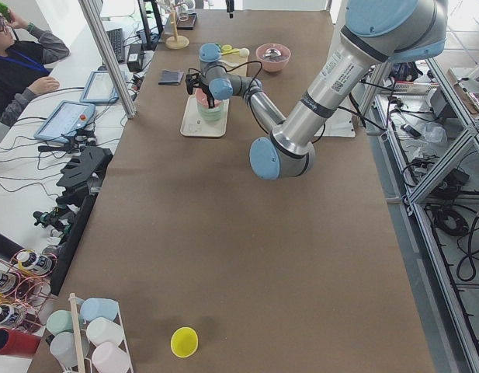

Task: Stack pink bowl on green and place spoon
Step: 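Lift the pink bowl with the left gripper and carry it over the green bowl, then lower the pink bowl into the green bowl and open the left gripper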

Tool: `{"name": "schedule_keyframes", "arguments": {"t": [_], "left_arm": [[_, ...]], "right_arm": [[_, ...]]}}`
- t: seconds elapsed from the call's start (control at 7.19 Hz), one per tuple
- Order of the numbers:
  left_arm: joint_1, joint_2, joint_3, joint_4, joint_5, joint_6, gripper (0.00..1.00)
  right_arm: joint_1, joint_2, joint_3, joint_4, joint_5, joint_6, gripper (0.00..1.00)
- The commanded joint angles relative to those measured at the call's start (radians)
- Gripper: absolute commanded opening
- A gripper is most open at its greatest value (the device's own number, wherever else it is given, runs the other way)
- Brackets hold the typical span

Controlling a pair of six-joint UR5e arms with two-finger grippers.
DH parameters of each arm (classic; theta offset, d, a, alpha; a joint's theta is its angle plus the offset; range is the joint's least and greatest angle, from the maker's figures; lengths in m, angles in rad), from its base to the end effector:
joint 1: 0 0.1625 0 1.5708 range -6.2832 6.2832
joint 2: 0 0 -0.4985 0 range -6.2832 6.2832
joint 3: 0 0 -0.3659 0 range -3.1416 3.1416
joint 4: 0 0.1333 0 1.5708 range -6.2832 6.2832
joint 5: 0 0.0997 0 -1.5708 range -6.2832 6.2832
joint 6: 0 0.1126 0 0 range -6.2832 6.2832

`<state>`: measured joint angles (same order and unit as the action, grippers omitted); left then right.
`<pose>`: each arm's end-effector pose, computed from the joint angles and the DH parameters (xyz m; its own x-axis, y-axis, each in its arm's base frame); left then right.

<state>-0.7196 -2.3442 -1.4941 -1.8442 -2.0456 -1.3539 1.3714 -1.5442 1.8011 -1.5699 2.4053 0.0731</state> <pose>0.5235 -0.5676 0.2588 0.4802 -0.1664 -0.8612 0.2040 0.9761 -0.0748 -0.0468 -0.4831 0.6156 0.6332 -0.2481 0.7332 0.1457 0.9685 0.2019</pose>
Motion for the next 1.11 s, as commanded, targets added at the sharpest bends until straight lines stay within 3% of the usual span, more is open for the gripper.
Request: {"name": "schedule_keyframes", "arguments": {"t": [0.0,0.97], "left_arm": [[0.04,-0.024,0.043,0.0,0.062,-0.03,0.0],[0.045,-0.046,0.084,-0.001,0.064,-0.03,0.0]], "right_arm": [[0.0,0.0,0.001,0.001,0.0,-0.001,1.0],[0.0,0.001,0.0,-0.001,0.0,0.001,1.0]]}}
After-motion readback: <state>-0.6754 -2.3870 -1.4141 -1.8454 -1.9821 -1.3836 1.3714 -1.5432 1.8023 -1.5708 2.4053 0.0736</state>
